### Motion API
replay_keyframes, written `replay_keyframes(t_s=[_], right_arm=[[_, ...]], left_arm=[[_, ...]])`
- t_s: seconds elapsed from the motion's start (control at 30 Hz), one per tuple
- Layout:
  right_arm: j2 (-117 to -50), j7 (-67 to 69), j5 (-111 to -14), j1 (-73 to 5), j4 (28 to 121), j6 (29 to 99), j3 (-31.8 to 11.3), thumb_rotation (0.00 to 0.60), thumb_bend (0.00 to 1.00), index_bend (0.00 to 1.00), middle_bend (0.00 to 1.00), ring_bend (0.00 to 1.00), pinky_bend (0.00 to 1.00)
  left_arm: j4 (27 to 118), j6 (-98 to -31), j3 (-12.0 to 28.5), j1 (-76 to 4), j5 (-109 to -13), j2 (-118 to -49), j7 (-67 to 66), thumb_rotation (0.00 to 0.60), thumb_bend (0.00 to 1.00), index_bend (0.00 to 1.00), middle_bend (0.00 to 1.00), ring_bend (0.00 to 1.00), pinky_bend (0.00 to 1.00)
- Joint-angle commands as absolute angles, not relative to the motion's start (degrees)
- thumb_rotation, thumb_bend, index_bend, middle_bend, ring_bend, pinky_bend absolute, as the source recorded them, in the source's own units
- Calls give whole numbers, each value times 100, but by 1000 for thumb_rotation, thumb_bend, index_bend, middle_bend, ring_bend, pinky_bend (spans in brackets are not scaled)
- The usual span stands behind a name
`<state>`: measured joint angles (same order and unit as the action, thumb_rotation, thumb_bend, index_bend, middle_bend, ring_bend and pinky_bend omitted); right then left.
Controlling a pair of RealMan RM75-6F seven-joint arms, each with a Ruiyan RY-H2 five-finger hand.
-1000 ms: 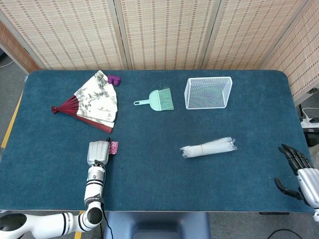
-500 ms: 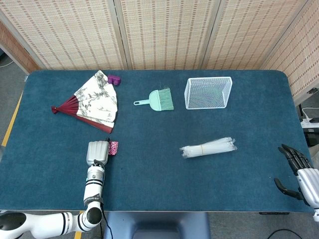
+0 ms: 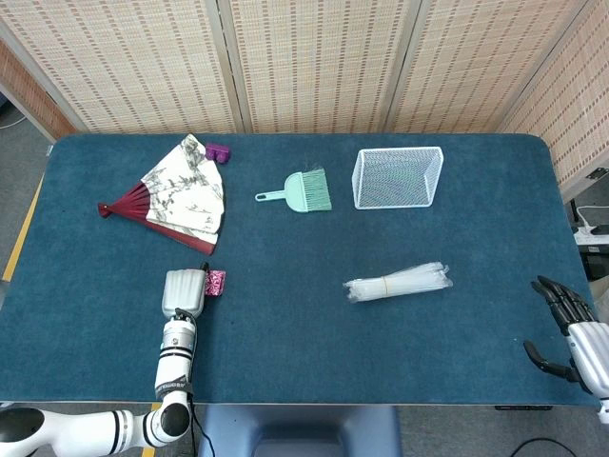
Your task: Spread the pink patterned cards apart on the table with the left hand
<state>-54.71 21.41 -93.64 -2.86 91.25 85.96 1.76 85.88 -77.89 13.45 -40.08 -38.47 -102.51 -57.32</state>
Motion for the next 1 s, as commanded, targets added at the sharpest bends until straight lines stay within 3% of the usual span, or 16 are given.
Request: replay_keyframes(t_s=[0.03, 0.43, 0.77, 1.0], right_arm=[[-5471, 2132, -9365, -287, 9130, 8589, 180, 600, 316, 0, 0, 0, 93], [-5500, 2048, -9346, -293, 9149, 8558, 179, 600, 316, 0, 0, 0, 93], [-5511, 1930, -9311, -304, 9206, 8504, 179, 600, 315, 0, 0, 0, 93], [-5500, 1952, -9303, -301, 9208, 8507, 176, 600, 315, 0, 0, 0, 93]], left_arm=[[8744, -7915, 1180, -3882, -4031, -10064, -5671, 600, 380, 441, 1000, 1000, 1000], [8928, -8015, 771, -3353, -4310, -9232, -5273, 600, 379, 461, 1000, 1000, 1000], [8003, -7416, 638, -3135, -4229, -9211, -4802, 600, 378, 451, 1000, 1000, 1000], [7764, -7248, 686, -3087, -4165, -9324, -4756, 600, 363, 294, 1000, 1000, 1000]])
